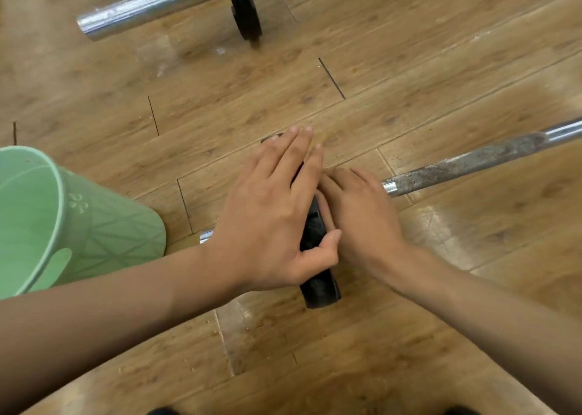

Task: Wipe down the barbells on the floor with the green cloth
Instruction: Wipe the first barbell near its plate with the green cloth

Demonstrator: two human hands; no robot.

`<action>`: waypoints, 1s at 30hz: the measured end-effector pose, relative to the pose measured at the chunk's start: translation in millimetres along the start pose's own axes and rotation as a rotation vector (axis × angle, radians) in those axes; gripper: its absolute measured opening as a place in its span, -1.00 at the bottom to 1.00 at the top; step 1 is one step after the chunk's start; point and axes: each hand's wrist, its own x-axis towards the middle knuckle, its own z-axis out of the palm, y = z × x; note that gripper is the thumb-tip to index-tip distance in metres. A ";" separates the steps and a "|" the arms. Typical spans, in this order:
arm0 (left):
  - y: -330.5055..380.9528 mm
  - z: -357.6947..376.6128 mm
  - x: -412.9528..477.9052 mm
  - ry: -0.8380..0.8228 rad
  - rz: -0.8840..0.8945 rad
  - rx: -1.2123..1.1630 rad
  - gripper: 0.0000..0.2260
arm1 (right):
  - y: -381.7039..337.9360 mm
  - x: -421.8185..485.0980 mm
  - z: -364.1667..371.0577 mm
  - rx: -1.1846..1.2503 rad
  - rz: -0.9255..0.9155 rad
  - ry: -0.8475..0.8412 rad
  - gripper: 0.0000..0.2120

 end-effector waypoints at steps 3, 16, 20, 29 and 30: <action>-1.3 -2.1 -0.2 0.001 0.018 0.009 -0.21 | -5.8 29.8 -13.6 -0.039 0.157 -0.133 -0.59; -9.5 1.6 2.1 0.034 0.079 -0.033 -0.28 | -6.7 8.7 2.0 -0.028 0.063 0.082 -0.59; -13.2 6.3 4.4 0.058 0.087 -0.070 -0.31 | -4.5 -38.3 25.8 0.073 -0.081 0.218 -0.52; -37.0 1.7 21.5 0.005 0.060 -0.142 -0.32 | -2.5 -0.8 20.4 0.193 -0.089 0.243 -0.51; -39.5 2.5 22.9 0.000 0.054 -0.154 -0.32 | 1.3 -15.8 24.5 0.196 -0.125 0.261 -0.51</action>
